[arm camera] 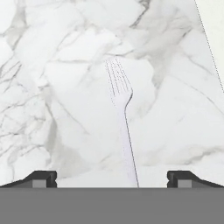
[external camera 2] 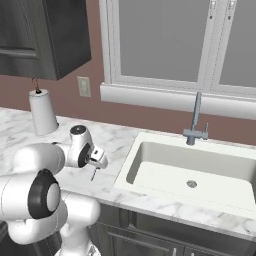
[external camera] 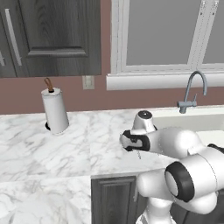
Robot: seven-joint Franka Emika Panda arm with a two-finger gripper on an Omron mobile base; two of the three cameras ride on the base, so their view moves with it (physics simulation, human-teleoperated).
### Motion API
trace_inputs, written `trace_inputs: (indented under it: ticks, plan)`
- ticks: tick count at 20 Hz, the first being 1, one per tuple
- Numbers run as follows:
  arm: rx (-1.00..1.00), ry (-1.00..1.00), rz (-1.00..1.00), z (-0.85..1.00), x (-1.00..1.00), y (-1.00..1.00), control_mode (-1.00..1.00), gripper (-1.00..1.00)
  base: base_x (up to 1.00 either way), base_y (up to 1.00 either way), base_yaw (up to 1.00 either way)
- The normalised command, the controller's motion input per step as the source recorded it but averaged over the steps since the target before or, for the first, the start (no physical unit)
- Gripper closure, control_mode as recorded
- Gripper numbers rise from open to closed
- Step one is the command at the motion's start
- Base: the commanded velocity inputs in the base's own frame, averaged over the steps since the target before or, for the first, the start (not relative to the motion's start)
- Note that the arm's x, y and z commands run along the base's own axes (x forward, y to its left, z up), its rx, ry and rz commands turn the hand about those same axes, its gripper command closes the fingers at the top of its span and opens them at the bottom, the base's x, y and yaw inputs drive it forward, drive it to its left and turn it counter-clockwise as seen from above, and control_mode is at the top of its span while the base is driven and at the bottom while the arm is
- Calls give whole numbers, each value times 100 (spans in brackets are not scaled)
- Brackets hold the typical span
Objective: Organize the utensils by type. Pick up the wooden spoons from the counter and place them in the open cabinet. Then pick up the metallic utensils from the counter and place them in the open drawer.
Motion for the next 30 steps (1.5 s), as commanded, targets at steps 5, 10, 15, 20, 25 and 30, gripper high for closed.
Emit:
trace_inputs:
  ticks: [5, 10, 15, 20, 25, 30]
  plan:
    - [-1, 0, 0, -22, 3, -3, -100, -100, 0, 0, 0]
    - [-5, 0, 1, -21, 8, -5, -100, -100, 0, 0, 0]
    - [-6, 0, 3, -15, 20, -6, -100, -100, 0, 0, 0]
    - [-5, 0, 3, -10, 25, -6, -100, -100, 0, 0, 0]
    - [-1, 0, 3, -8, 29, -6, -100, -100, 0, 0, 0]
    - [0, 0, 1, -15, 22, -3, -100, -100, 0, 0, 0]
